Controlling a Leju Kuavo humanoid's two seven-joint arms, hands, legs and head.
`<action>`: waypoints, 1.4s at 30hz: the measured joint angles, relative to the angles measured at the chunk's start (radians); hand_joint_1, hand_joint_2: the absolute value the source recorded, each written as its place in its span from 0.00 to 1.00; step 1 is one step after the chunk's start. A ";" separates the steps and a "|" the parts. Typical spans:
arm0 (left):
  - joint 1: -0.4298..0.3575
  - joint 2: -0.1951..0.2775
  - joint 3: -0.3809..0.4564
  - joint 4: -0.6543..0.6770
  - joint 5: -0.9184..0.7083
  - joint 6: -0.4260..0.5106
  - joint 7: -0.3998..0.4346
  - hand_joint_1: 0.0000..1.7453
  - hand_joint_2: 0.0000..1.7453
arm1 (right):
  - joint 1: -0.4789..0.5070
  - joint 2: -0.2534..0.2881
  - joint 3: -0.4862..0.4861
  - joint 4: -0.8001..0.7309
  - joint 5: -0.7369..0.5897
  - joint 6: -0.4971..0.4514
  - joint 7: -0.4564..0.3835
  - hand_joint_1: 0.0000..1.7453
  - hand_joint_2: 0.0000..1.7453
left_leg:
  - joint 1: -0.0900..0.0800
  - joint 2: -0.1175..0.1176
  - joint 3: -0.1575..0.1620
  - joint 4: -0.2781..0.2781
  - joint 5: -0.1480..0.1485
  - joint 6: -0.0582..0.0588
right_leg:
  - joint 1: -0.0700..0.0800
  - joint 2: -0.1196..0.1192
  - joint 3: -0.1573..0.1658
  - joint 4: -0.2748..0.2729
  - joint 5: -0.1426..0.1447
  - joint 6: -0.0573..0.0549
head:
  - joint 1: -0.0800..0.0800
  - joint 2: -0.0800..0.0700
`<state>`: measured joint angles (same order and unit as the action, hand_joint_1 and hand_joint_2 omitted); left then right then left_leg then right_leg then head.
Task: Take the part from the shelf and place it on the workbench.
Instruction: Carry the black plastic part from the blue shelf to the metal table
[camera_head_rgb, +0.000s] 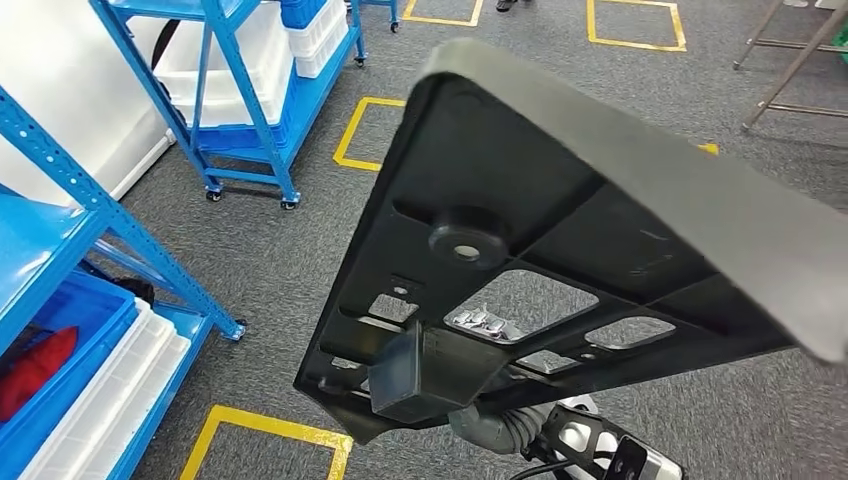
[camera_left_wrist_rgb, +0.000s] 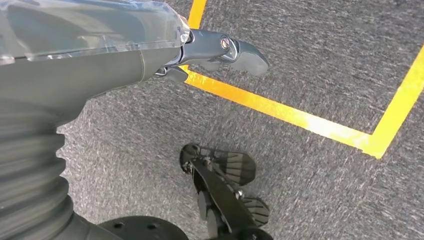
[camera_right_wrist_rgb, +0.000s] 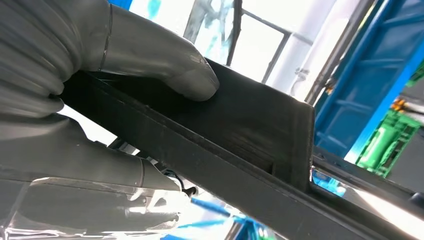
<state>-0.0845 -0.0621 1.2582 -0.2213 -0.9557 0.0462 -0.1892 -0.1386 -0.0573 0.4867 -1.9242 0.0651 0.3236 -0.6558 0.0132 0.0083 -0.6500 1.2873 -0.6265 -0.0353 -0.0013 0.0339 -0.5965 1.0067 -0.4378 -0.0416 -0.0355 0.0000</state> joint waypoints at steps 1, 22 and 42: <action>0.001 0.000 0.003 0.000 0.001 0.001 0.000 0.00 1.00 | -0.002 0.000 0.002 0.003 0.004 -0.002 0.000 1.00 1.00 | 0.000 -0.003 0.003 -0.014 0.022 0.002 | 0.001 0.014 0.001 0.001 0.000 0.000 | 0.000 0.000; 0.005 -0.022 0.017 0.000 -0.004 0.019 0.026 0.00 1.00 | 0.001 0.001 0.018 0.029 -0.038 0.022 0.000 1.00 1.00 | -0.013 0.091 0.131 -0.302 0.144 0.029 | 0.009 -0.101 0.009 0.004 -0.019 0.033 | 0.000 0.000; -0.009 0.018 0.025 0.000 -0.011 0.008 0.008 0.00 1.00 | -0.015 0.000 0.007 0.001 -0.069 0.013 0.000 1.00 1.00 | -0.001 -0.036 0.117 -0.310 0.165 0.051 | 0.003 0.021 -0.044 0.082 -0.052 0.041 | 0.000 0.000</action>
<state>-0.0937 -0.0443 1.2833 -0.2216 -0.9670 0.0543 -0.1808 -0.1538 -0.0573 0.4938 -1.9231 -0.0037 0.3369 -0.6558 0.0126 -0.0276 -0.5332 0.9771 -0.4614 0.0156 0.0021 0.0552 -0.6409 1.0887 -0.4895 -0.0004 -0.0354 0.0000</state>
